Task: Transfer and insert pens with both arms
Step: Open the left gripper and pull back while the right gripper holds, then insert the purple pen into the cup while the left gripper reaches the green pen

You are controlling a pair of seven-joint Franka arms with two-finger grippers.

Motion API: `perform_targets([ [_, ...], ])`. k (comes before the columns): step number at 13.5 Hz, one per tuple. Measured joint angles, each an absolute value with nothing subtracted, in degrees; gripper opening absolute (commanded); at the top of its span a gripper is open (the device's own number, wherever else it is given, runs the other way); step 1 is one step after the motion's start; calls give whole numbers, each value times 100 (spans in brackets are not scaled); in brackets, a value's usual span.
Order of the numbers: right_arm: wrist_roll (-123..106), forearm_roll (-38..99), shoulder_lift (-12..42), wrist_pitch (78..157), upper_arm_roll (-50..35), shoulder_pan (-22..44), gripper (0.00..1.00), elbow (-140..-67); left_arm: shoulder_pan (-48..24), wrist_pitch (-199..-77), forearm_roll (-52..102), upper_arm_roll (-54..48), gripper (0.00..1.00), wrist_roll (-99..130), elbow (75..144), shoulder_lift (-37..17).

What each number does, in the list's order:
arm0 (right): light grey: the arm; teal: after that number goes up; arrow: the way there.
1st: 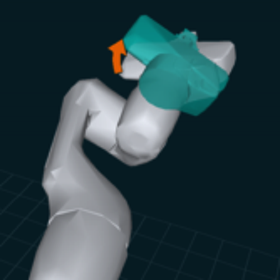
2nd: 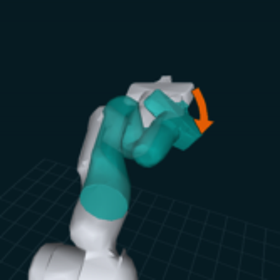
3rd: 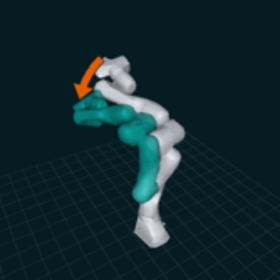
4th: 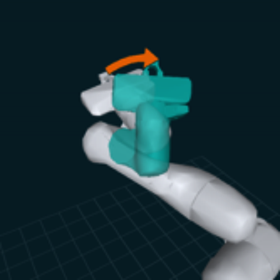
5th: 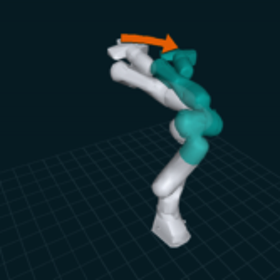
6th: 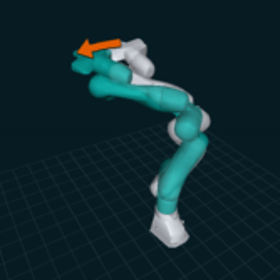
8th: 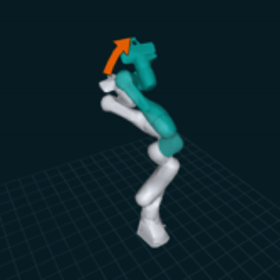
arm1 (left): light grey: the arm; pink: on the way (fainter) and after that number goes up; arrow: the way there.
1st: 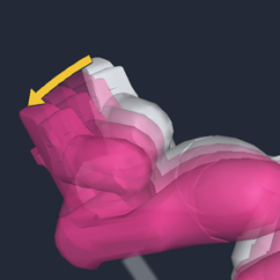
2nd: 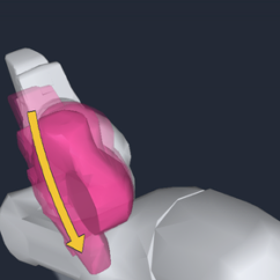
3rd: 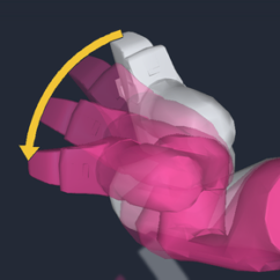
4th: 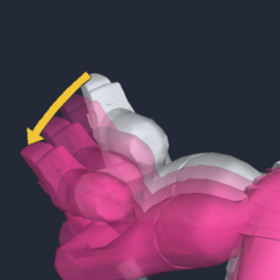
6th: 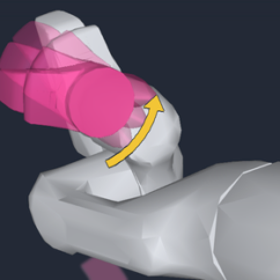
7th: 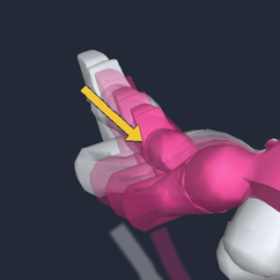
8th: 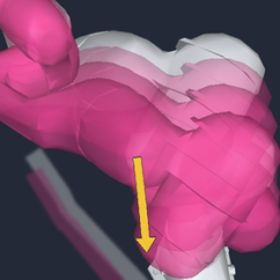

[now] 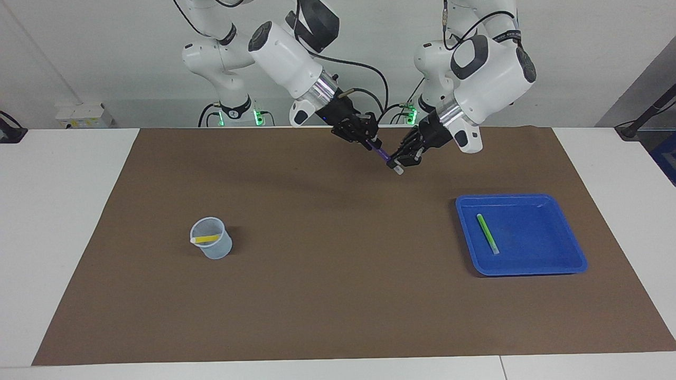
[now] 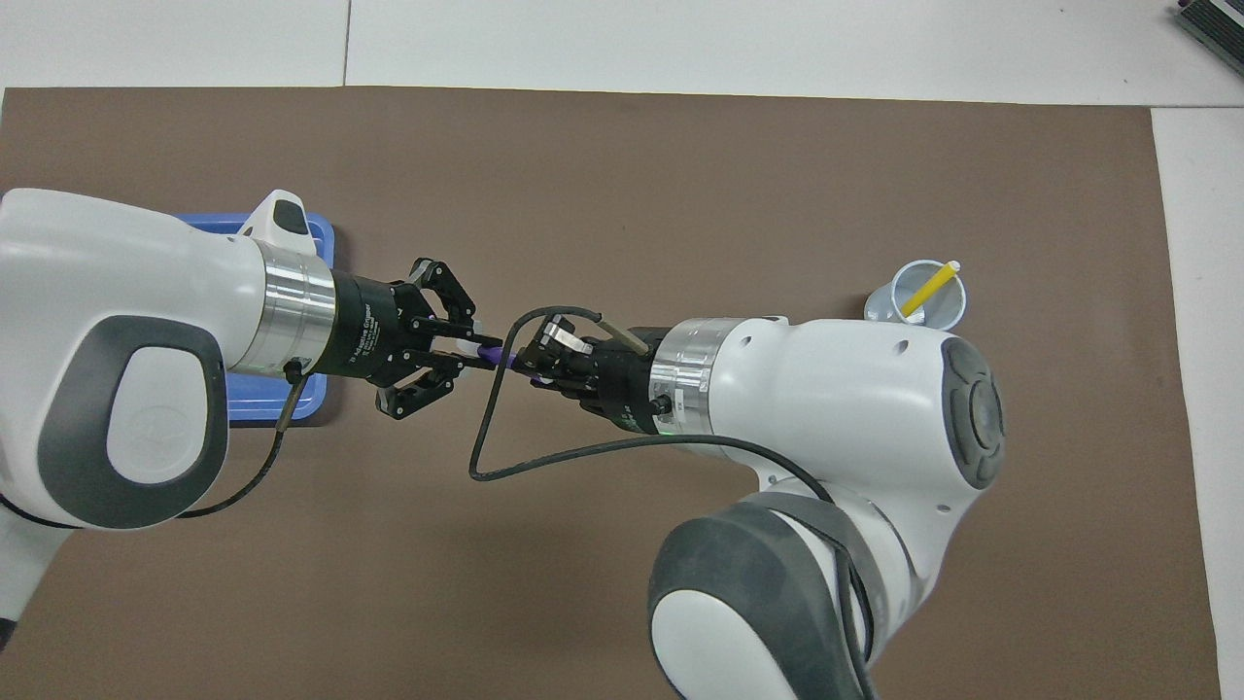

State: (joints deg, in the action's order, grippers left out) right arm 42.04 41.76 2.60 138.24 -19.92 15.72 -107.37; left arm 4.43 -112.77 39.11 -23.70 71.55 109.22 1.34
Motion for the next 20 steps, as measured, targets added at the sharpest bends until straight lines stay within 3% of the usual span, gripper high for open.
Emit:
perform_targets([
  [4, 4204, 4176, 261, 13831, -1992, 1577, 0, -10740, 443, -11277, 3917, -2365, 0, 7155, 10929, 138],
  [6, 4204, 4176, 262, 13832, -1992, 1577, 0, -10739, 443, -11277, 3919, -2363, 77, 7156, 10929, 138],
  [7, 4204, 4176, 262, 13834, -1991, 1577, 0, -10740, 443, -11277, 3918, -2361, 100, 7155, 10929, 138],
  [12, 3736, 4169, 272, 13754, -1985, 1568, 0, -10745, 474, -11299, 3913, -2297, 100, 7080, 10900, 220],
  [20, 401, 2381, 271, 12293, -1892, 705, 0, -10624, 703, -10776, 2226, -2263, 100, 5893, 10907, 417],
])
